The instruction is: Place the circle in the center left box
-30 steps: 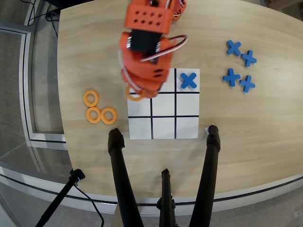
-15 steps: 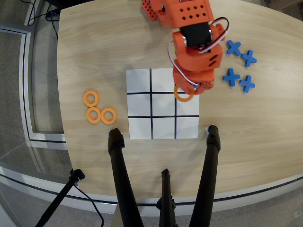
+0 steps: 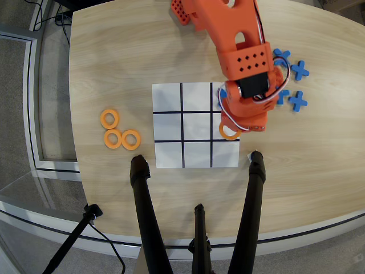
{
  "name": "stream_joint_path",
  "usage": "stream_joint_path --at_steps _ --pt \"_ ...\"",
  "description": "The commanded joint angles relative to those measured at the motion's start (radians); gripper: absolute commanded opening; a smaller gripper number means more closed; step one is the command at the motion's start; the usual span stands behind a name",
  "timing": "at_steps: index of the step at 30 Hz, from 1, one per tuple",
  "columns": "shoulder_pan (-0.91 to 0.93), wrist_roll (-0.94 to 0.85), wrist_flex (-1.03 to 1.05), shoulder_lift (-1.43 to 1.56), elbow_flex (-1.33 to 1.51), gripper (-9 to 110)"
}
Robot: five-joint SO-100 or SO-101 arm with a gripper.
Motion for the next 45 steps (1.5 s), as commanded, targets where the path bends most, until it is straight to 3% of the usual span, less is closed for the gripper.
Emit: stream_joint_path --at_steps 1,23,32,41,45 --pt "-0.005 0.008 -0.017 -0.052 -0.072 0" --pt "0.012 -0.002 -0.046 -0.199 -0.064 0" --pt "0.046 -0.003 -0.032 -0.181 -0.098 13" --pt "0.077 -0.006 0.316 0.21 -0.144 13" --pt "0.089 -0.012 0.436 0.499 0.008 13"
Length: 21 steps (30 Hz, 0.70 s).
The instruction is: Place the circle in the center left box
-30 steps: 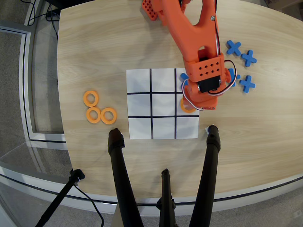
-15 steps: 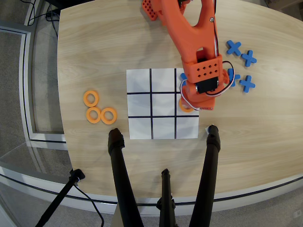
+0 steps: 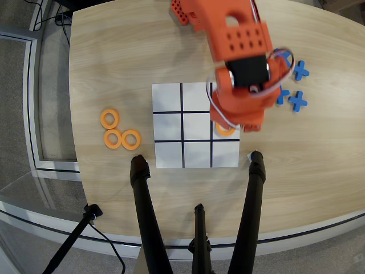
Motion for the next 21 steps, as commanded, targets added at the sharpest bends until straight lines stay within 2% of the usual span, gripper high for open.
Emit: stream_joint_path --at_steps 1,11,17,21 --pt "0.017 -0.017 0.066 0.282 0.141 13" --pt "0.064 -0.172 0.184 1.028 0.769 13" --pt "0.072 -0.184 0.247 1.213 0.925 12" --pt "0.11 -0.23 0.29 1.304 1.02 3"
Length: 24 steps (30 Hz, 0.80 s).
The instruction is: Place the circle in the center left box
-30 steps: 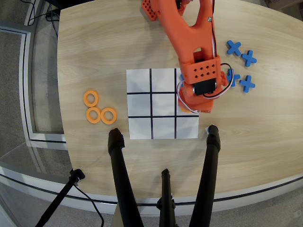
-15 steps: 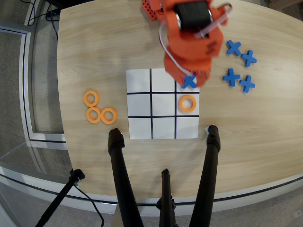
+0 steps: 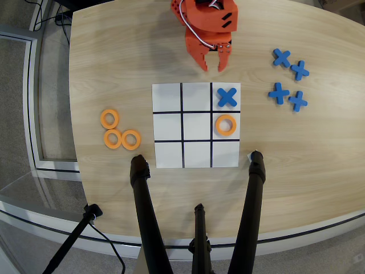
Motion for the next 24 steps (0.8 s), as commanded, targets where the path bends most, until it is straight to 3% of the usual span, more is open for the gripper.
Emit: stream_joint_path --at_steps 1,9,14,24 --pt "0.025 -0.031 0.032 0.075 0.06 1" --pt "0.049 -0.037 0.011 0.141 0.232 0" --pt "0.206 -0.04 0.012 0.141 0.244 0" --pt "1.16 -0.04 0.044 0.176 0.244 0"
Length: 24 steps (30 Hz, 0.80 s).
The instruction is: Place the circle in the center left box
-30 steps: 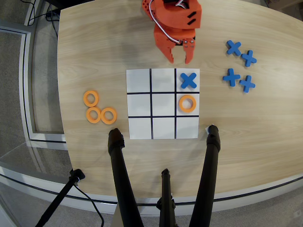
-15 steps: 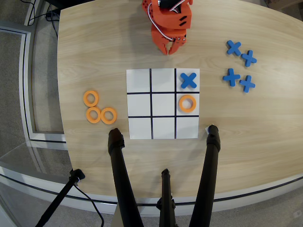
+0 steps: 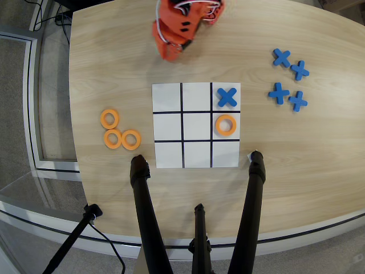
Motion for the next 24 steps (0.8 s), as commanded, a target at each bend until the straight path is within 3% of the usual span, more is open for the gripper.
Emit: stream_joint_path --at_steps 1,6,10,24 --pt "0.354 -0.005 0.005 0.017 0.055 0" --pt "0.77 -0.11 0.014 0.018 0.055 0" --pt "0.923 -0.155 0.015 0.018 0.055 0" --pt "1.022 -0.155 0.017 0.018 0.055 0"
